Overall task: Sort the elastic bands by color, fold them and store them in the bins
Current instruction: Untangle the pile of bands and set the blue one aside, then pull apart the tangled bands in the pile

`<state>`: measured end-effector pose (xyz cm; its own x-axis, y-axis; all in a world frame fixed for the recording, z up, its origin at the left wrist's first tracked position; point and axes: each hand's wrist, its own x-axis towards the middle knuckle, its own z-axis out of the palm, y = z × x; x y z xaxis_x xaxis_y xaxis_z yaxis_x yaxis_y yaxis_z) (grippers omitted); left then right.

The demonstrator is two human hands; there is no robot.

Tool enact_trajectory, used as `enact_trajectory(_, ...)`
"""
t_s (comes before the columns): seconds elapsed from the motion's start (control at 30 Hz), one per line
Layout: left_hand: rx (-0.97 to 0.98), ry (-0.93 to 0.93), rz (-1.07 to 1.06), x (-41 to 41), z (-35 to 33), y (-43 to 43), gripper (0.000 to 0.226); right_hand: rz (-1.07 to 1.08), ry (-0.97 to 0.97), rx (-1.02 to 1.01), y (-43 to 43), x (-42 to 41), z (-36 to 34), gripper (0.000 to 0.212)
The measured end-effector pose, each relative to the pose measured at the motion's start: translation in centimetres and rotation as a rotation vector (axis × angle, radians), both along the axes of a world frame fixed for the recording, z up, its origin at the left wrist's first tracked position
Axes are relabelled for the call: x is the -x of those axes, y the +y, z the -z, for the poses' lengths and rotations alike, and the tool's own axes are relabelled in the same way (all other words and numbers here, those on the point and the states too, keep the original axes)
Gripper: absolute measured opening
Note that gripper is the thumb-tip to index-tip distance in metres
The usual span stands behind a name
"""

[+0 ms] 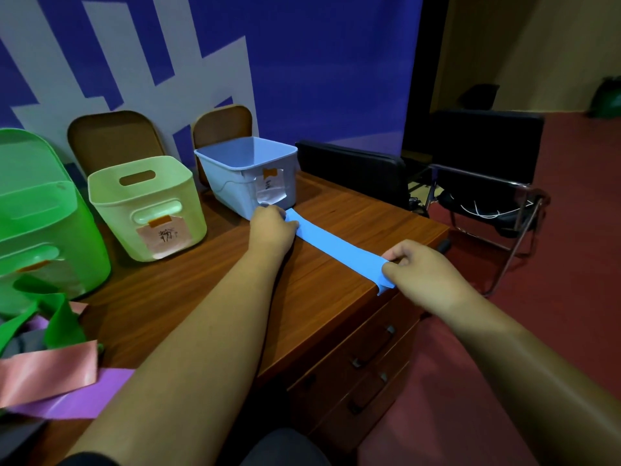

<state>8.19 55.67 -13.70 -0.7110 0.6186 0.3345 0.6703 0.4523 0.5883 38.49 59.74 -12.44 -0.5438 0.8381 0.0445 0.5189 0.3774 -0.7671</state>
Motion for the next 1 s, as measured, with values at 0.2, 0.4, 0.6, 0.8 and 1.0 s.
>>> enact_trajectory(0.2,0.047,0.032,-0.025,0.5,0.6,0.6,0.020,0.003,-0.028,-0.015,-0.2,0.0,-0.1,0.016)
enact_trajectory(0.4,0.127,0.074,-0.041,0.8,0.8,0.9,0.028,-0.003,-0.014,-0.036,-0.6,0.0,0.2,0.010)
enact_trajectory(0.6,0.161,0.110,-0.040,1.0,1.0,1.1,0.039,0.001,0.000,-0.018,-0.8,0.2,0.3,0.006)
enact_trajectory(0.8,0.201,0.119,-0.041,0.0,0.6,0.5,0.026,-0.004,-0.045,-0.054,-1.1,0.1,0.1,0.010)
enact_trajectory(1.0,0.268,0.087,0.011,-1.4,-0.9,-1.1,0.021,0.059,-0.160,-0.179,-1.5,0.4,-0.3,0.019)
